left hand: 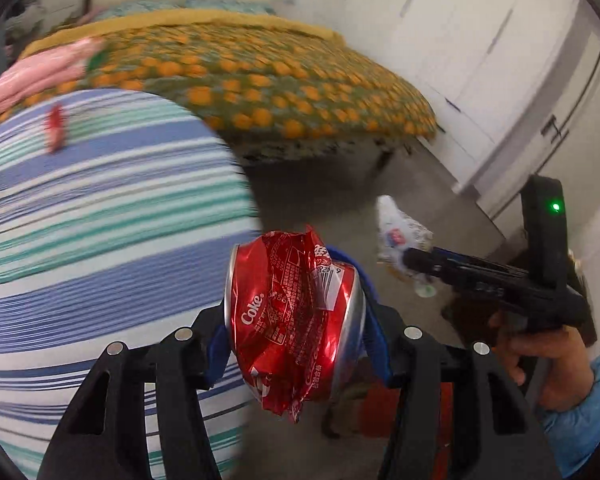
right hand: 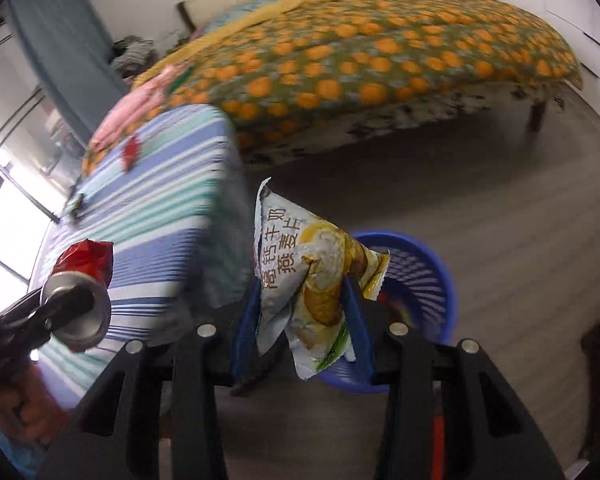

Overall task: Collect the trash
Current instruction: 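Carry the Coke can and snack bag toward the blue wastebasket with both tools, then open both tools over the blue wastebasket to drop the can and bag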

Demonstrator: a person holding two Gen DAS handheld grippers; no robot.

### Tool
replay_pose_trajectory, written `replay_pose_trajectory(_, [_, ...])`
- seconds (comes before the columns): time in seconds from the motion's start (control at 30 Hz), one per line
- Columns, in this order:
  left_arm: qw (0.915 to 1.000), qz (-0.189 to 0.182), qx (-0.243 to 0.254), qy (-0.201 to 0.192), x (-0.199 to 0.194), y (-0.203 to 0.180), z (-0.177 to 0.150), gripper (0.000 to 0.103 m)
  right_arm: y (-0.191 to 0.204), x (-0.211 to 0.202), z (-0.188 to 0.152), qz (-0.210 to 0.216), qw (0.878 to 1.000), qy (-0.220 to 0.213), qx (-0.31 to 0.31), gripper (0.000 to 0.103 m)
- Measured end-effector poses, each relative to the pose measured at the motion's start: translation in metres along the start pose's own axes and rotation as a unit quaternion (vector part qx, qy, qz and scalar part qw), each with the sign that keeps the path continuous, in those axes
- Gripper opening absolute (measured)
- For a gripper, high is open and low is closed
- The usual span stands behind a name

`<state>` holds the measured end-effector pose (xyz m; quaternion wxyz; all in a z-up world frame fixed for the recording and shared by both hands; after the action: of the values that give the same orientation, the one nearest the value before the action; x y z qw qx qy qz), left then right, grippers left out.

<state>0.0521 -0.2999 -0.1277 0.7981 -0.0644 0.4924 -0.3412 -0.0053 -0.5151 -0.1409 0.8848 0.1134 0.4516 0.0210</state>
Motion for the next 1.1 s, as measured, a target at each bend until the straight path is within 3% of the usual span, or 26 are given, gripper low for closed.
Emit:
replay_pose_trajectory(0.13, [0.9993, 0.021, 0.007, 0.031, 0.059, -0.029, -0.009, 0.056, -0.034, 0.015, -0.01, -0.025, 1.0, 0.018, 0.001, 0.041])
replay_pose_trajectory(0.37, [0.9966, 0.036, -0.016, 0.073, 0.133, -0.035, -0.013, 0.056, -0.066, 0.033, -0.012, -0.036, 0.998, 0.046, -0.004, 0.041])
replay_pose_trajectory(0.6, [0.9956, 0.045, -0.013, 0.081, 0.159, -0.038, -0.008, 0.057, -0.091, 0.055, -0.014, -0.029, 0.997, 0.063, 0.02, 0.041])
replay_pose_trajectory(1.1, [0.9937, 0.062, 0.0, 0.093, 0.201, -0.043, -0.008, 0.057, -0.11, 0.072, -0.007, -0.009, 0.997, 0.056, 0.059, 0.044])
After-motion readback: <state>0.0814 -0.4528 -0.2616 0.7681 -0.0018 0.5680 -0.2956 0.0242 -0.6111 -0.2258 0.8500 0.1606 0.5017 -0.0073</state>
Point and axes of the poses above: each gripper's, at about its wrist camera, not at the fingertips, and x roughly the way its jaws point, y to its left, z to its top, the point moved 6 cm from there along x, roughly the way its jaws point, and after that the axes turned 13 degrees about -x, right-handed, at the moved point
